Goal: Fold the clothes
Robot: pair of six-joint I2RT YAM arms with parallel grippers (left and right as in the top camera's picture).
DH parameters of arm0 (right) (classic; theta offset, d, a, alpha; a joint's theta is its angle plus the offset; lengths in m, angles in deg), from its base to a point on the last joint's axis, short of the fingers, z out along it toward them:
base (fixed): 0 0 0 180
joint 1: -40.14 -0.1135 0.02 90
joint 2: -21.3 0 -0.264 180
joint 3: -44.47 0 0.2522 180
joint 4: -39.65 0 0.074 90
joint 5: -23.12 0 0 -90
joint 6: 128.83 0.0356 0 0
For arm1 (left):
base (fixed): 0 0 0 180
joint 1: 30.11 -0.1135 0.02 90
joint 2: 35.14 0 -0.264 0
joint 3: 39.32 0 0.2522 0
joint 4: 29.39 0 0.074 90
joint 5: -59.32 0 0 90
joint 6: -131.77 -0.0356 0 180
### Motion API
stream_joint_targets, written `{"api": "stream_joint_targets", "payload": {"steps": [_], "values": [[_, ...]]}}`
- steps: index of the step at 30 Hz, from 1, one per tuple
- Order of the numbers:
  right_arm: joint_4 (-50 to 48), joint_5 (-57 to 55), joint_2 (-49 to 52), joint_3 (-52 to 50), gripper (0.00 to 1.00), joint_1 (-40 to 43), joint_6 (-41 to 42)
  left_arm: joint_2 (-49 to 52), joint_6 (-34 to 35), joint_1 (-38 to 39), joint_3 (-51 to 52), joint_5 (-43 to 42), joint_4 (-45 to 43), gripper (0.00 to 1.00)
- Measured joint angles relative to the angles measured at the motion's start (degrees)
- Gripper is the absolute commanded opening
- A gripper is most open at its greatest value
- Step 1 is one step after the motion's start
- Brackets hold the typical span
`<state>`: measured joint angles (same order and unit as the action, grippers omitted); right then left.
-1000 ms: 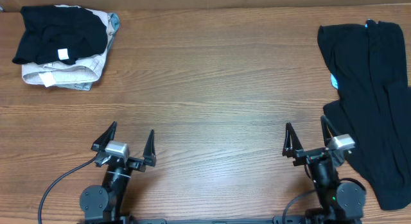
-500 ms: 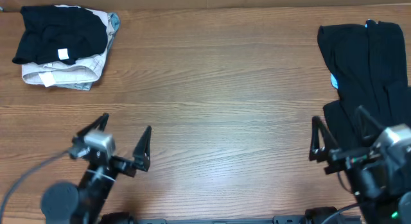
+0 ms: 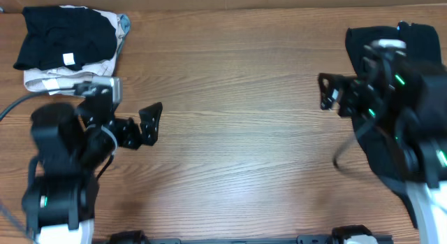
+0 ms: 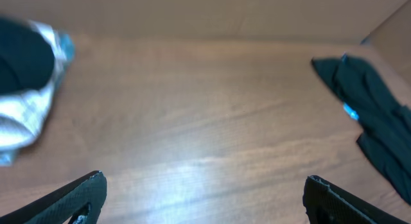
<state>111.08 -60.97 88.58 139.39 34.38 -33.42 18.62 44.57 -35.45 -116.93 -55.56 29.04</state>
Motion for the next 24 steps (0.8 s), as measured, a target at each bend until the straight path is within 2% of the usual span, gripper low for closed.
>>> {"api": "stream_joint_targets", "payload": {"steps": [5,15,24], "values": [[1.0,-0.9,11.6,0.0,1.0,2.8,3.1,9.5,1.5,0.0,0.0,0.0,0.4,1.0],[5.1,-1.9,22.9,-2.0,1.0,22.8,13.7,21.8,3.0,0.1,0.0,-4.0,0.4,0.99],[-11.2,1.6,23.1,-24.1,1.0,34.1,18.9,24.4,0.2,4.7,0.0,-5.4,-1.3,1.0]]}}
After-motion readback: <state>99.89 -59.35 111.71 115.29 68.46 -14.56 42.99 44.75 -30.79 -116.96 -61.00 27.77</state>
